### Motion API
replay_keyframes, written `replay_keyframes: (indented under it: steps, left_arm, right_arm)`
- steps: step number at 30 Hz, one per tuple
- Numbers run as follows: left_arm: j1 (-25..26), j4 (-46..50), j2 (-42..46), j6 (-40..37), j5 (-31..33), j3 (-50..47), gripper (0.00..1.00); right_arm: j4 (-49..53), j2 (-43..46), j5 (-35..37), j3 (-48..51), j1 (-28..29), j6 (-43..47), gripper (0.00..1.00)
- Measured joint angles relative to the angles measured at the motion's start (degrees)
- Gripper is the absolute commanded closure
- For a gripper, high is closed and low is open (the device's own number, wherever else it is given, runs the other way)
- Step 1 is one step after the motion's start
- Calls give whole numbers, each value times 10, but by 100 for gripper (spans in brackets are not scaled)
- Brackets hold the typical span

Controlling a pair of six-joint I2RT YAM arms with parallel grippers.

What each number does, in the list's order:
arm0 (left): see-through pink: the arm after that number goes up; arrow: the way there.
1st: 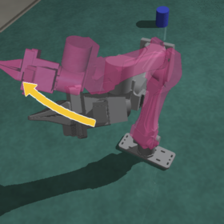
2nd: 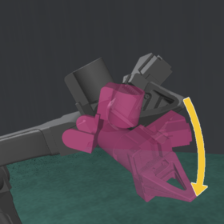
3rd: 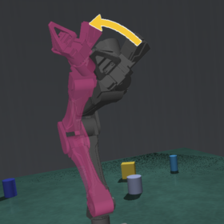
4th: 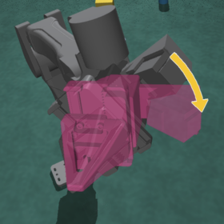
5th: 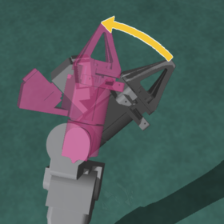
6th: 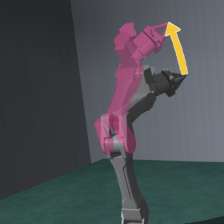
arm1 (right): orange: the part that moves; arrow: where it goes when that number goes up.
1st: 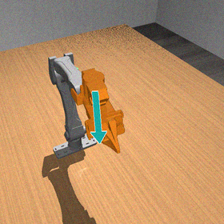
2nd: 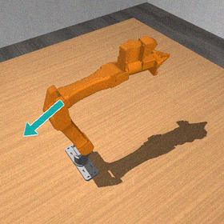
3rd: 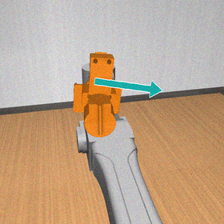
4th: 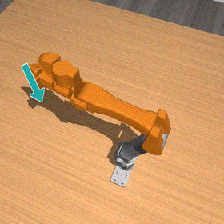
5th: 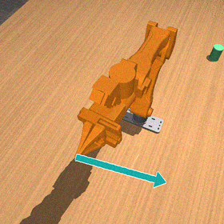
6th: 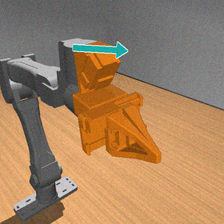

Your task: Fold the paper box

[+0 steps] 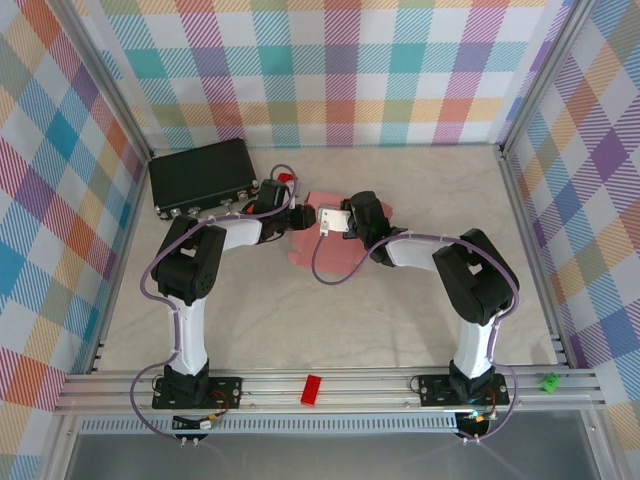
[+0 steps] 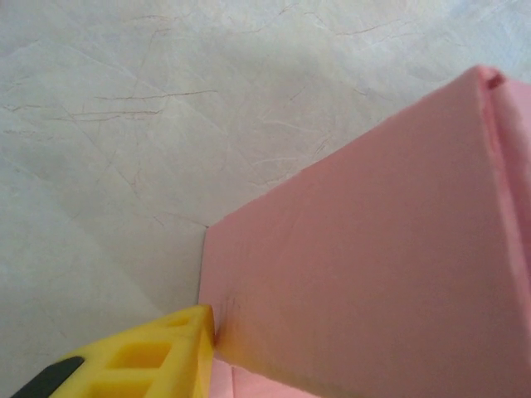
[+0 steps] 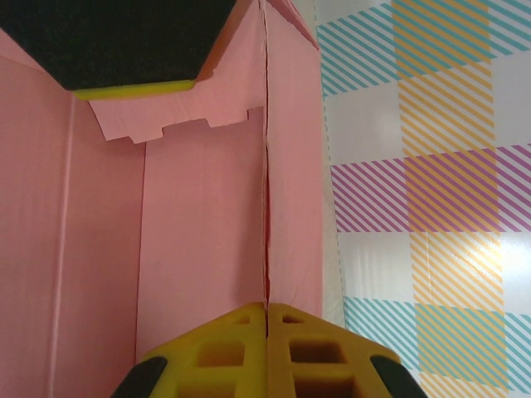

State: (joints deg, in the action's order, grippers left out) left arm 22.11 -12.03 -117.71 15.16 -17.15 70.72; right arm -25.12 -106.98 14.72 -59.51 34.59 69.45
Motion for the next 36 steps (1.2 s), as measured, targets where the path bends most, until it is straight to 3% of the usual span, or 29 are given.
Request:
replay_keyframes:
  steps: [13, 36]
  left_arm:
    - [7, -19, 0, -2, 23, -5, 65]
    - [30, -50, 3, -38, 102, -23, 91]
  right_arm:
    - [23, 0, 0, -15, 0, -1, 100]
    - [48, 8, -9, -17, 7, -31, 99]
